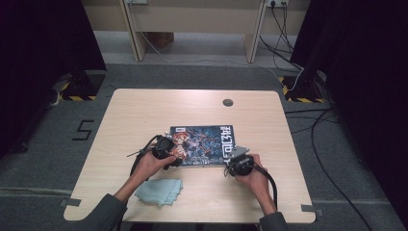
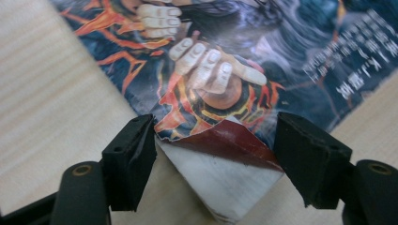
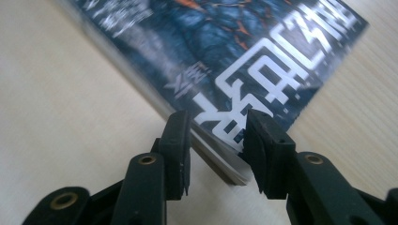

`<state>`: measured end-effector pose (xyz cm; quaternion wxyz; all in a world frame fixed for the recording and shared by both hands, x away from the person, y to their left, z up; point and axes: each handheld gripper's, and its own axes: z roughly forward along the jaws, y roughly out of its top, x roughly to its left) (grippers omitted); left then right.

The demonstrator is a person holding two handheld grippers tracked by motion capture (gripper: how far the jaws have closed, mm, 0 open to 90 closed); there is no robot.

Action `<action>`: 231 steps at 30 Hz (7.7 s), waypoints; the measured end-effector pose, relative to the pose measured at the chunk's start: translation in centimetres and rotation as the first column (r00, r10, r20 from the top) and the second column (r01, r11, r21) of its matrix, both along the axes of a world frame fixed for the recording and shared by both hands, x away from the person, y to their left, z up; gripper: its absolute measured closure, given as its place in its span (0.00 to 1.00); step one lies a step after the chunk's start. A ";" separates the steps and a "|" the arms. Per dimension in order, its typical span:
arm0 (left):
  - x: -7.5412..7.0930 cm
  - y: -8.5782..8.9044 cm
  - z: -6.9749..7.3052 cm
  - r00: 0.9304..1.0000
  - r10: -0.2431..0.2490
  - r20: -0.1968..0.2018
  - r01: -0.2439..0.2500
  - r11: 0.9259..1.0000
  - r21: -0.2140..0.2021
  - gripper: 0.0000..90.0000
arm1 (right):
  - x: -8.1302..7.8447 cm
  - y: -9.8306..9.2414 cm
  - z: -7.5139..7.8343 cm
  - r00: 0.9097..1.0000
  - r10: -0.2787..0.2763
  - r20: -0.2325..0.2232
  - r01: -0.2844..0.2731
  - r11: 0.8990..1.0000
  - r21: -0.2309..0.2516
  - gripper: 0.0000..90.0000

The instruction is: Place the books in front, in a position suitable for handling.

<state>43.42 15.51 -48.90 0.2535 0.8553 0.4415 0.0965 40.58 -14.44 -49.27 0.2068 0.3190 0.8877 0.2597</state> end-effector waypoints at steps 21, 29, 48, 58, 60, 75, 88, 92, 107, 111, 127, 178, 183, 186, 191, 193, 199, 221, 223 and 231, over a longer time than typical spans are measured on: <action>-3.4 -2.8 0.1 0.969 -0.196 -0.151 0.148 0.949 -0.279 0.28 | 0.4 1.4 0.4 0.998 -0.066 -0.007 0.066 0.974 0.216 0.57; -0.2 0.3 2.1 1.000 -0.024 -0.011 0.020 0.968 -0.252 0.27 | 0.1 0.5 0.7 0.988 -0.144 -0.054 0.153 0.951 0.269 0.48; 3.0 0.4 0.0 0.999 -0.033 0.022 0.033 0.999 -0.041 0.27 | 0.4 1.2 -0.1 0.966 -0.184 -0.183 0.235 0.922 0.308 0.32; 0.1 -0.1 0.1 0.994 -0.111 -0.006 0.110 0.993 -0.028 0.27 | 0.7 1.6 -0.6 0.960 -0.186 -0.209 0.246 0.918 0.311 0.30; -0.7 -0.5 0.3 0.991 -0.130 -0.032 0.129 0.991 -0.017 0.27 | 0.9 1.7 -0.7 0.960 -0.197 -0.198 0.249 0.924 0.290 0.29; -1.3 -0.3 1.1 0.992 -0.120 -0.042 0.116 0.990 -0.084 0.31 | 1.3 1.2 -1.1 0.956 -0.244 -0.163 0.280 0.924 0.260 0.28; -2.3 -1.4 -0.1 0.982 -0.181 -0.063 0.179 0.983 -0.028 0.32 | 2.1 1.4 -1.2 0.963 -0.240 -0.120 0.263 0.934 0.244 0.25; -3.5 -2.0 0.0 0.974 -0.220 -0.060 0.220 0.976 -0.009 0.31 | 2.9 1.3 -1.3 0.966 -0.226 -0.126 0.251 0.935 0.251 0.24; -3.9 -2.5 1.3 0.981 -0.195 -0.013 0.191 0.969 -0.154 0.31 | 5.8 2.3 -0.8 0.975 -0.152 -0.163 0.182 0.964 0.196 0.22; -3.1 -2.0 0.7 0.981 -0.187 -0.045 0.179 0.974 -0.141 0.31 | 6.2 2.2 -0.9 0.975 -0.150 -0.165 0.184 0.960 0.214 0.22; -3.4 -2.7 0.3 0.979 -0.193 -0.059 0.182 0.971 -0.154 0.30 | 6.8 2.3 -1.1 0.975 -0.171 -0.145 0.201 0.954 0.221 0.21; -6.1 15.4 -1.3 0.975 0.191 0.114 -0.167 0.968 -0.187 0.18 | -2.1 4.8 1.2 0.995 -0.094 -0.029 0.098 0.922 0.374 0.30; -6.4 15.9 -1.8 0.973 0.200 0.118 -0.180 0.970 -0.163 0.18 | -2.4 5.4 1.3 0.996 -0.082 -0.036 0.089 0.917 0.389 0.30; -6.3 16.0 -2.1 0.973 0.200 0.116 -0.182 0.971 -0.155 0.17 | -2.6 5.9 1.3 0.997 -0.062 -0.037 0.072 0.920 0.385 0.30; -6.2 16.1 -2.3 0.973 0.199 0.120 -0.182 0.973 -0.139 0.17 | -2.9 6.7 1.3 0.999 -0.035 -0.032 0.045 0.924 0.379 0.30; -6.3 16.0 -2.3 0.973 0.196 0.125 -0.179 0.975 -0.134 0.16 | -3.0 6.9 1.3 0.999 -0.027 -0.033 0.038 0.924 0.380 0.30; -6.4 15.7 -2.4 0.973 0.173 0.151 -0.161 0.983 -0.089 0.16 | -3.3 7.8 1.3 0.999 -0.004 -0.033 0.017 0.920 0.390 0.30; -6.5 15.6 -2.6 0.971 0.173 0.165 -0.160 0.983 -0.088 0.14 | -4.3 10.5 0.7 0.996 0.084 -0.035 -0.064 0.923 0.379 0.30; -6.5 15.6 -2.6 0.971 0.172 0.165 -0.159 0.983 -0.087 0.14 | -4.5 10.9 0.6 0.995 0.087 -0.043 -0.064 0.924 0.378 0.30; -6.5 15.6 -2.6 0.971 0.175 0.164 -0.162 0.983 -0.089 0.13 | -4.8 12.2 0.4 0.988 0.149 -0.038 -0.124 0.918 0.376 0.30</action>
